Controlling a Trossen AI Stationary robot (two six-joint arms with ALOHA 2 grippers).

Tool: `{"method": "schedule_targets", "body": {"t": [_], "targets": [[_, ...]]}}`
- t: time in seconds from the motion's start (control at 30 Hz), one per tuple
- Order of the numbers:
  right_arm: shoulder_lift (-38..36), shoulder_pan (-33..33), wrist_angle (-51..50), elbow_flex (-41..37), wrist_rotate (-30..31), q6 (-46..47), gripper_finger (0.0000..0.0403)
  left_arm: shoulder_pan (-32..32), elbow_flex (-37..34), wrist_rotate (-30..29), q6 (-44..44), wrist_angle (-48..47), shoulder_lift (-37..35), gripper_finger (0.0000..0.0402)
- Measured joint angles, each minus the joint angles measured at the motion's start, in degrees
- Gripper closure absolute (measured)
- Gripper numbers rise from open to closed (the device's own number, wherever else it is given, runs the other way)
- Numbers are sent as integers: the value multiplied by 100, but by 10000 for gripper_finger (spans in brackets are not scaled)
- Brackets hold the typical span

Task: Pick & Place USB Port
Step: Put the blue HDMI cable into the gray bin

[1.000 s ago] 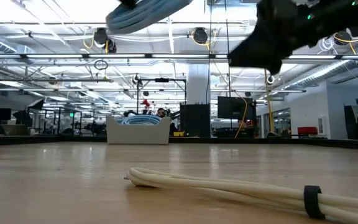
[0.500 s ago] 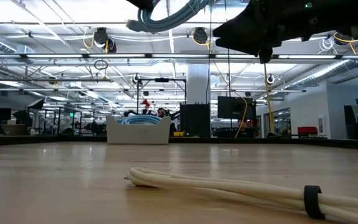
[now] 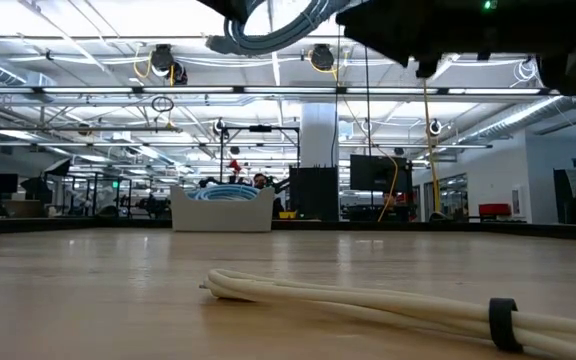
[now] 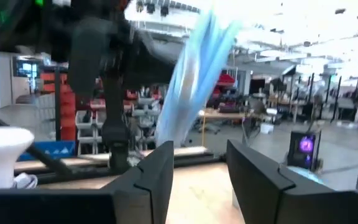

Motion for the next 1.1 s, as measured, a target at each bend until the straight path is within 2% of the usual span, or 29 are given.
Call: {"method": "schedule_targets", "body": {"t": [0.2,0.47,0.7,0.83,0.97,1.1], "targets": [[-111,14,7,237,-63,-344,261,3,-2,196,103,0,-10,392],[-126,-20,-121,312,-768,316,261,-74,-11,35,169,-4,-6,392],[-116,-84,-148,310,-791,458,261,-57,-11,-57,167,74,-6,392],[-116,-123,-150,361,-841,483,261,-72,-11,-156,490,504,-6,392],[-116,-174,-146,400,-1223,500,261,-82,-11,-250,1100,1098,-6,392],[-119,-184,-153,457,-1242,500,267,-77,-11,-239,1464,1429,-6,392]]}}
